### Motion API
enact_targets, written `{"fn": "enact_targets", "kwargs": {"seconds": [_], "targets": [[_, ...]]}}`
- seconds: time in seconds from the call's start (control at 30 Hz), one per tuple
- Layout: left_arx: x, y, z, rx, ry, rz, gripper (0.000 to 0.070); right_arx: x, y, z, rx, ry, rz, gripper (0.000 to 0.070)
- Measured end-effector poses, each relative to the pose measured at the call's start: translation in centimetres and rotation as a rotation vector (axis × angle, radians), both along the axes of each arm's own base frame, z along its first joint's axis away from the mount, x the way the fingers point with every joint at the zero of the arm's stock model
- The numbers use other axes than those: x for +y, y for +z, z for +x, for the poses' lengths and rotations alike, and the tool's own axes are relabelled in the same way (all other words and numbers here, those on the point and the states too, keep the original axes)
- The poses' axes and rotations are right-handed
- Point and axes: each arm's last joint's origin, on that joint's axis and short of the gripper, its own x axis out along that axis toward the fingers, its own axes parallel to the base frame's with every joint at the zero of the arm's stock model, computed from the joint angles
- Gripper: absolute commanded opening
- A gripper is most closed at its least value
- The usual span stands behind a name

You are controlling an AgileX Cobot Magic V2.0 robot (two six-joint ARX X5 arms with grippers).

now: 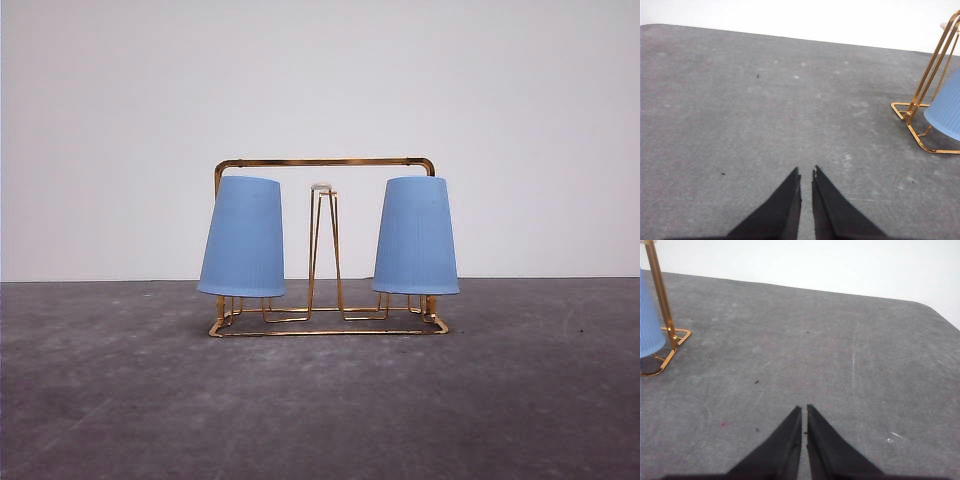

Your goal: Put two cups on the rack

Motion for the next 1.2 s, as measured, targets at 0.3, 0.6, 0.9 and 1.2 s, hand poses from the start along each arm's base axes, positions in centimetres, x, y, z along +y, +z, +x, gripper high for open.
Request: {"fn": "enact_targets", "kwargs": {"seconds": [0.3,0.6,0.9,1.2], "targets": [[0.0,0.0,0.0,0.0,0.0,0.0,0.0022,0.0,0.0,0.0,0.0,0.0,0.0,0.0016],[0.0,0.0,0.0,0.0,0.0,0.0,0.0022,0.0,0.0,0.0,0.0,0.0,0.0,0.0016],[0.0,0.0,0.0,0.0,0.0,0.0,0.0022,0.0,-0.01,0.0,0.0,0.0,0.0,0.0016],[0.0,0.0,0.0,0.0,0.0,0.0,0.0022,0.0,0.0,0.0,0.0,0.0,0.0,0.0016]]}}
